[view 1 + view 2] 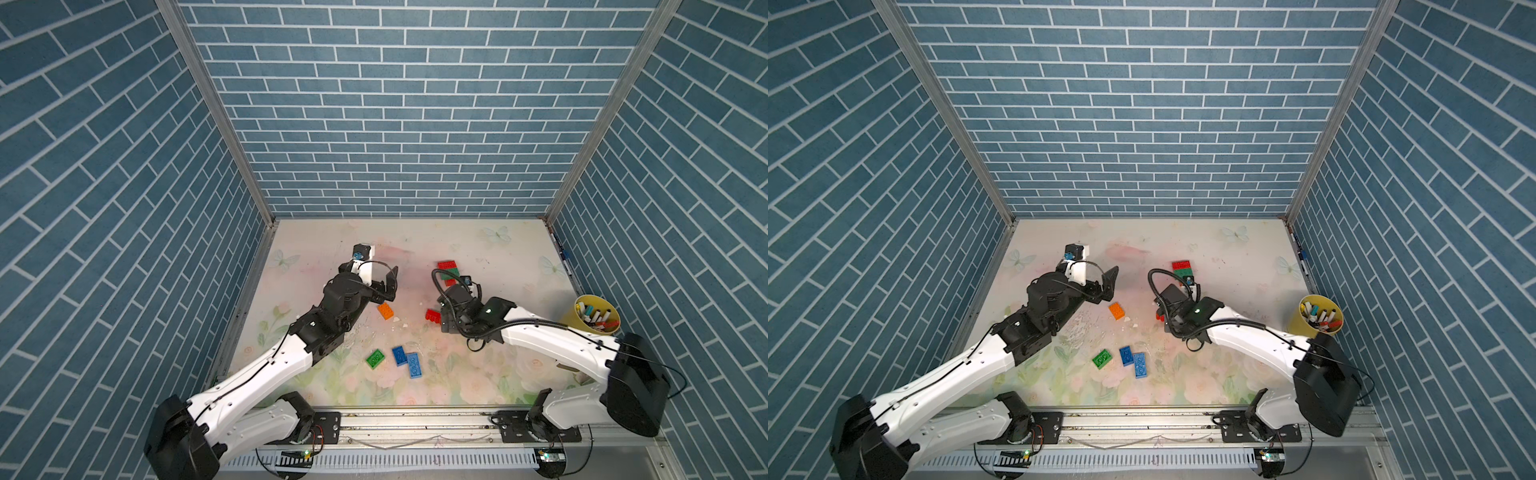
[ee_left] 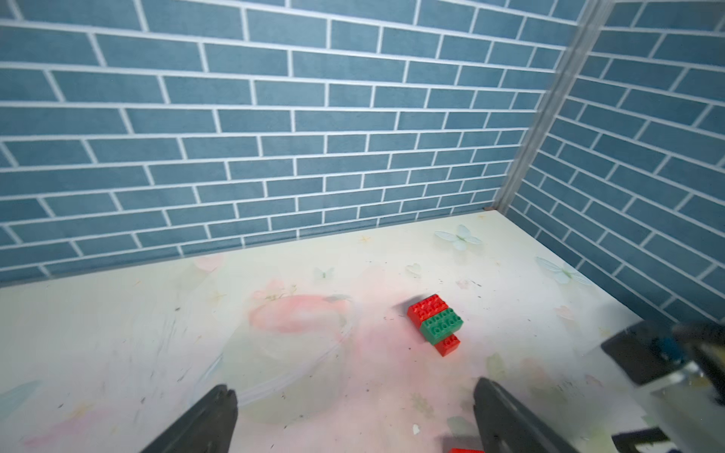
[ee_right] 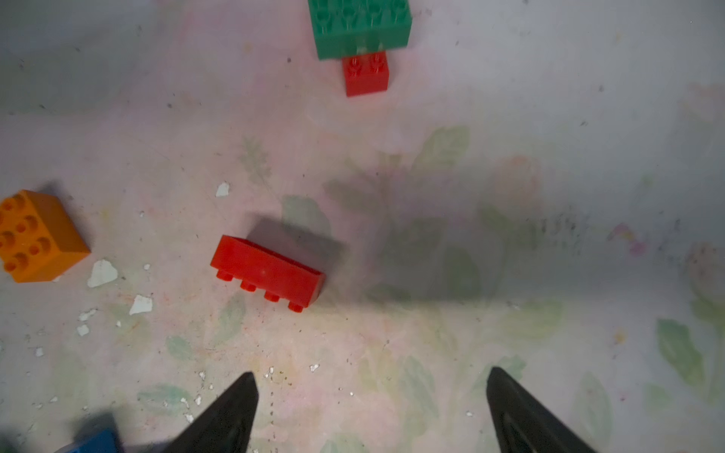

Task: Assemble a rectangle with lego
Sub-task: Pick up the lego brick from the center of the board.

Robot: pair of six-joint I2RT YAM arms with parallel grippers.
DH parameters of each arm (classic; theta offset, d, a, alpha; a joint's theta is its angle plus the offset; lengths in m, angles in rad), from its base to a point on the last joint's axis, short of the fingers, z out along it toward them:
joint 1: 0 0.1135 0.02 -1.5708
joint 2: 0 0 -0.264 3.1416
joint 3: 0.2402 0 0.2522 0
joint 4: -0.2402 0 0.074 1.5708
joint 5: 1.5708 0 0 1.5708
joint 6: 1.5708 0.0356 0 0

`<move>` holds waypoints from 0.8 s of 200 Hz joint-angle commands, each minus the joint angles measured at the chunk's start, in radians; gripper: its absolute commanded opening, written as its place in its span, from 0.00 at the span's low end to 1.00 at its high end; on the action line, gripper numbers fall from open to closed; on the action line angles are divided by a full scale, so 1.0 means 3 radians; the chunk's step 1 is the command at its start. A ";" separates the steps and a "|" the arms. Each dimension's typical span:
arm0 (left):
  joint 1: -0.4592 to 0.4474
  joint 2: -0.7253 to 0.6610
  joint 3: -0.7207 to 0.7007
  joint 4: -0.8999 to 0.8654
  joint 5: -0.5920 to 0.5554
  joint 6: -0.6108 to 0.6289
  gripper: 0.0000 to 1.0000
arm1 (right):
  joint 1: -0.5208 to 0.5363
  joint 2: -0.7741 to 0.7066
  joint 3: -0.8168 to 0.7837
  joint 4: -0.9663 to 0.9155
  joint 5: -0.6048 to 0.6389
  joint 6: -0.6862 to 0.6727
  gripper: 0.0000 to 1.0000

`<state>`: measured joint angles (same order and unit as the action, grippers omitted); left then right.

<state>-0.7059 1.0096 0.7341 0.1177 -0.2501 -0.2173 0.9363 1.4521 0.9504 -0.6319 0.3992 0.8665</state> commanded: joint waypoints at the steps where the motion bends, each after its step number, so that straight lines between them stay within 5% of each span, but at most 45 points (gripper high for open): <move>1: 0.0030 -0.0114 -0.0200 -0.0153 -0.0016 -0.0166 1.00 | 0.0099 0.0245 0.0120 0.0084 0.0065 0.0654 0.91; 109: 0.0032 -0.0499 -0.0402 -0.0074 0.0005 -0.0160 1.00 | 0.0039 0.1255 0.0696 0.0442 -0.0121 0.0829 0.90; 160: 0.0032 -0.0457 -0.0407 -0.0080 -0.0015 -0.0160 1.00 | -0.0067 0.1384 0.0709 0.0502 -0.0217 0.0878 0.77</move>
<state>-0.7006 0.8646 0.6224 0.0864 -0.2493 -0.2584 0.9283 1.8397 1.1461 -0.4801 0.3443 1.0668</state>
